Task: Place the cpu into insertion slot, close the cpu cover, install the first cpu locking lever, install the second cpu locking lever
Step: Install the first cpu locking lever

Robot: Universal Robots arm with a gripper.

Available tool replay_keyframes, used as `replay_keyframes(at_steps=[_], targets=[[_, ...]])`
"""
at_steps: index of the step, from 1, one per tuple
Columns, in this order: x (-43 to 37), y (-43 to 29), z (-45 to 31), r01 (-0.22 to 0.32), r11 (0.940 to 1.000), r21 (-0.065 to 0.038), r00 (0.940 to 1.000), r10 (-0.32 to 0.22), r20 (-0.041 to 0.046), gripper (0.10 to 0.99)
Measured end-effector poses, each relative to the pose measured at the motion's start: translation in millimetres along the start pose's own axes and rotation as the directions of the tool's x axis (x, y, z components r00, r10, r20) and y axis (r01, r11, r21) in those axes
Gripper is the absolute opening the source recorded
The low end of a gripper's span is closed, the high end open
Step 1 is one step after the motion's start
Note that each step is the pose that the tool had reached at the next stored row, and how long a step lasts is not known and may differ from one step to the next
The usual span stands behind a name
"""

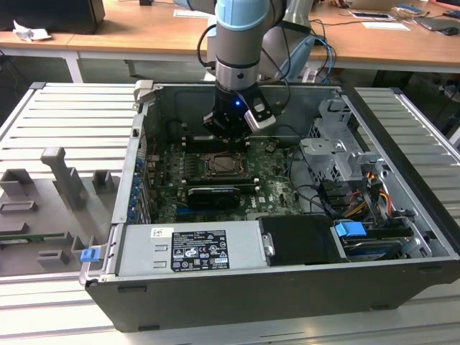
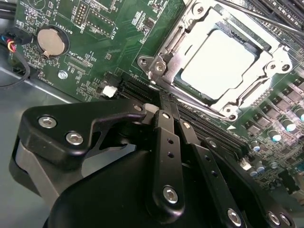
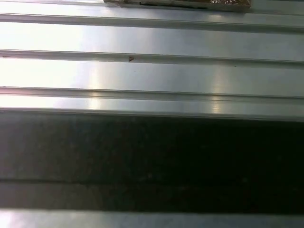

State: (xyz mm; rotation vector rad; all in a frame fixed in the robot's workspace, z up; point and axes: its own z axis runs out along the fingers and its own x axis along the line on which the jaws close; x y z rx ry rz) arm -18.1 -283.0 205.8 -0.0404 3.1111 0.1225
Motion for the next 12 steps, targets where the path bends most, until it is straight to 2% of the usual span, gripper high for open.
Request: replay_keyframes(at_steps=[6, 12], targets=[[0.1, -0.4, 3.3, 0.000, 0.9999, 0.011, 1.0000, 0.000, -0.0005, 0.106], [0.0, -0.3, 4.3, 0.000, 0.9999, 0.013, 1.0000, 0.000, -0.0002, 0.106]])
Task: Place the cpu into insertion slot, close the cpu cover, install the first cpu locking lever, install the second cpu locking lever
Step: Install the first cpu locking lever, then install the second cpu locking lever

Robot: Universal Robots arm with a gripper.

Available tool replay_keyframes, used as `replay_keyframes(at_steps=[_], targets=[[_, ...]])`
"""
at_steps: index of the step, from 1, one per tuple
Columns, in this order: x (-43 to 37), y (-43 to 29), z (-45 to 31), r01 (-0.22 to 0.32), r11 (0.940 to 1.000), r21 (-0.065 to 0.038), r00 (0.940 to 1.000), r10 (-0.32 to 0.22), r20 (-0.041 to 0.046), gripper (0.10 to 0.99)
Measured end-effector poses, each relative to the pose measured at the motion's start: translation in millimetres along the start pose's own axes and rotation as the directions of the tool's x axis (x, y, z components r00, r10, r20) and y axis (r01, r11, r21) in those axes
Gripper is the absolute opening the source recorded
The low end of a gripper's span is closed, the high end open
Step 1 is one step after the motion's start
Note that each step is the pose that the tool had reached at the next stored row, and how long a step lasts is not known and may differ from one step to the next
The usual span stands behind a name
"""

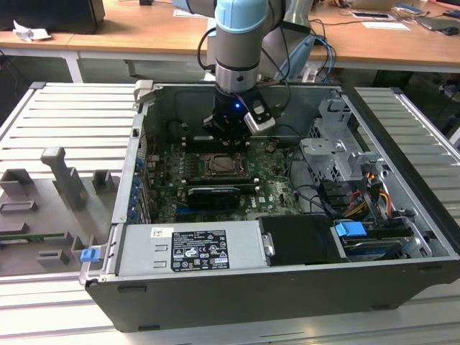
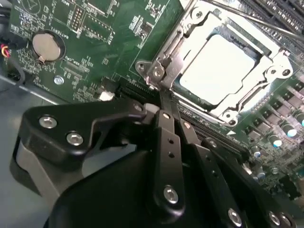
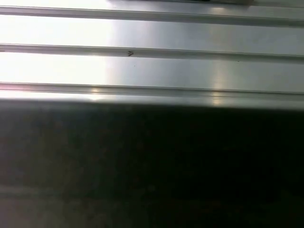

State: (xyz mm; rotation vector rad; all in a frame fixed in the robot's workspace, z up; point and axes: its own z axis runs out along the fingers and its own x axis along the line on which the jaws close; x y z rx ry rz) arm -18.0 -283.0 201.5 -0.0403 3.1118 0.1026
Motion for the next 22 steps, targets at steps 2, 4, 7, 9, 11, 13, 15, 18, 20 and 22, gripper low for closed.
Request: replay_keyframes(at_steps=[2, 4, 7, 9, 11, 13, 15, 18, 20, 22], targets=[[-0.2, 0.3, -5.4, 0.000, 1.0000, 0.000, 1.0000, 0.000, -0.0001, 0.106], [-0.3, 0.6, -9.7, 0.000, 1.0000, 0.000, 1.0000, 0.000, -0.0001, 0.106], [-0.3, -0.3, -10.4, 0.000, 1.0000, 0.000, 1.0000, 0.000, -0.0002, 0.106], [-0.3, -1.6, -10.4, 0.000, 1.0000, 0.000, 1.0000, 0.000, -0.0001, 0.106], [-0.2, -3.3, -10.5, 0.000, 1.0000, 0.000, 1.0000, 0.000, -0.0002, 0.106], [-0.2, -4.4, -10.6, 0.000, 1.0000, 0.000, 1.0000, 0.000, -0.0002, 0.106], [-0.2, -5.4, -10.7, 0.000, 1.0000, 0.000, 1.0000, 0.000, -0.0002, 0.106], [-0.1, -6.6, -10.8, 0.000, 1.0000, 0.000, 1.0000, 0.000, -0.0002, 0.106], [-0.1, -7.4, -10.8, 0.000, 1.0000, 0.000, 1.0000, 0.000, -0.0002, 0.106], [-0.1, -8.4, -10.9, 0.000, 1.0000, 0.000, 1.0000, 0.000, -0.0002, 0.106]])
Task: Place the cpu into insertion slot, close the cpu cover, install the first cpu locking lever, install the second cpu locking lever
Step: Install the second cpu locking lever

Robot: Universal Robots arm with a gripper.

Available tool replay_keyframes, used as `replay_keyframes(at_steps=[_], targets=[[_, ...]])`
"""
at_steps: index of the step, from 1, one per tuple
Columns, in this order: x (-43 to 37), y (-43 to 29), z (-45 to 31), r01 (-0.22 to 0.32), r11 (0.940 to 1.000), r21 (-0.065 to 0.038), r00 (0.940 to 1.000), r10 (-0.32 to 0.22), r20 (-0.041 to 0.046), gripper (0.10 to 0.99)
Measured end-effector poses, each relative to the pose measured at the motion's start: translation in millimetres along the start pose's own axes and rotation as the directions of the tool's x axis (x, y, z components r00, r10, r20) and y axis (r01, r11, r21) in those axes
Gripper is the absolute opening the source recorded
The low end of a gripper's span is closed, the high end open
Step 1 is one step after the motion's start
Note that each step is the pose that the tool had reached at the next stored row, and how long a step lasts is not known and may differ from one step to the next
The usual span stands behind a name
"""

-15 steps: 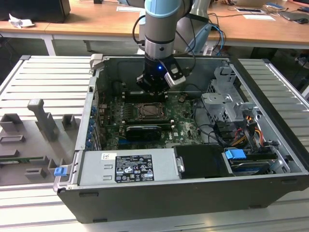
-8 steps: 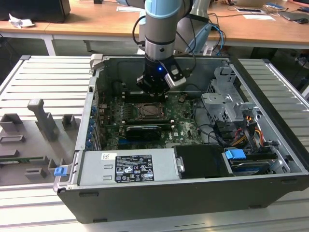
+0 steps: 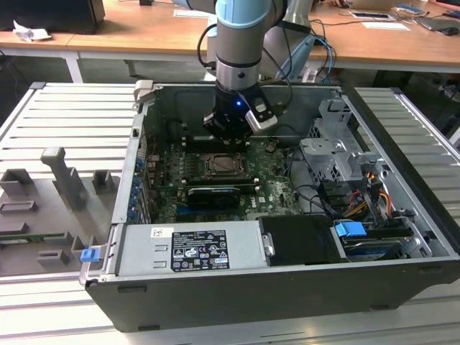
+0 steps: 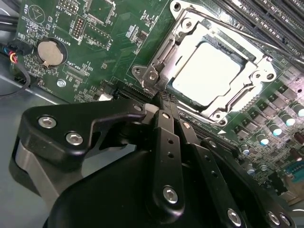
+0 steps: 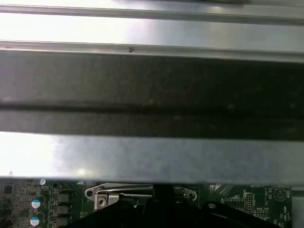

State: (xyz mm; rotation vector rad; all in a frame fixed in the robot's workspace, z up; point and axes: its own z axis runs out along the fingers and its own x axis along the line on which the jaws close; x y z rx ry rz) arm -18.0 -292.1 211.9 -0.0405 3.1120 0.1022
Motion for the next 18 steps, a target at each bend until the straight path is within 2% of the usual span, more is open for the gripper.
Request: replay_keyframes(at_steps=[8, 10, 14, 18], targets=[[0.2, -9.1, -0.7, 0.000, 1.0000, 0.000, 1.0000, 0.000, 0.0000, 0.106], [-0.3, -8.5, -17.6, 0.000, 1.0000, 0.000, 1.0000, 0.000, 0.0002, 0.106], [-0.2, -11.7, -17.9, 0.000, 1.0000, 0.000, 1.0000, 0.000, 0.0001, 0.106], [0.0, -20.9, -18.5, 0.000, 1.0000, 0.000, 1.0000, 0.000, 0.0000, 0.106]])
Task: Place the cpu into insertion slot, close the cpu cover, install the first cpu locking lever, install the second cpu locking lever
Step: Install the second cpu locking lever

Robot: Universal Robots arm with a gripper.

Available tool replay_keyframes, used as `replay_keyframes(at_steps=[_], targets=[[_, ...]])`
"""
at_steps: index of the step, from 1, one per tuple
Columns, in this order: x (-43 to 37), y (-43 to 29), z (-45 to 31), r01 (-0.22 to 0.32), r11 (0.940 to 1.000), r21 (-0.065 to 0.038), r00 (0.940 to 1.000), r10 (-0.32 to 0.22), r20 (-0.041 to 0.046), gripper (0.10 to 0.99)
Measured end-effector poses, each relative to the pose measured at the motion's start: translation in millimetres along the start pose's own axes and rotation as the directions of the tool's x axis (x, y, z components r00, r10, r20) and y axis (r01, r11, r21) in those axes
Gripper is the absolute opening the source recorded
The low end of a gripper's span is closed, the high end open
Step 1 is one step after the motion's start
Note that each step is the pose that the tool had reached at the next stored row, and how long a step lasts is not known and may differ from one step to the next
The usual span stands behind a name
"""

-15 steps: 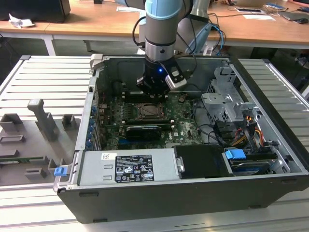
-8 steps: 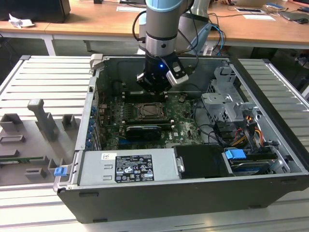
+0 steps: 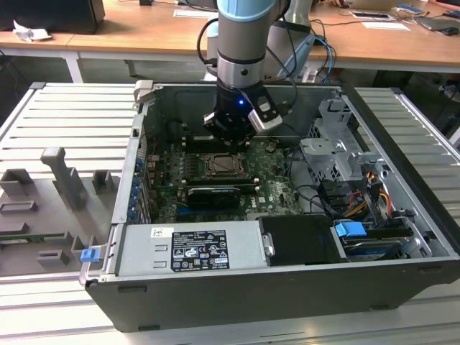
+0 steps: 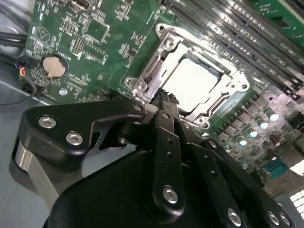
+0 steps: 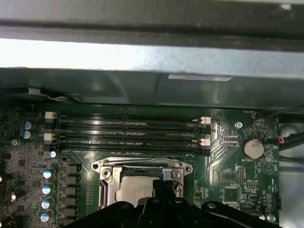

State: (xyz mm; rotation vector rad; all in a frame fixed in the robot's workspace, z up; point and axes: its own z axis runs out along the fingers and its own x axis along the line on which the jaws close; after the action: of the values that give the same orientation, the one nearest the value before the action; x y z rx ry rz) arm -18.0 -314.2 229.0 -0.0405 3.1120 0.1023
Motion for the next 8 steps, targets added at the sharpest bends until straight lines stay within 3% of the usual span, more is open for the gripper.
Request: replay_keyframes(at_steps=[4, 8], targets=[[0.1, -3.2, -1.2, 0.000, 1.0000, 0.000, 1.0000, 0.000, -0.0001, 0.106], [-0.2, -3.0, -10.3, 0.000, 1.0000, 0.000, 1.0000, 0.000, 0.0000, 0.106]])
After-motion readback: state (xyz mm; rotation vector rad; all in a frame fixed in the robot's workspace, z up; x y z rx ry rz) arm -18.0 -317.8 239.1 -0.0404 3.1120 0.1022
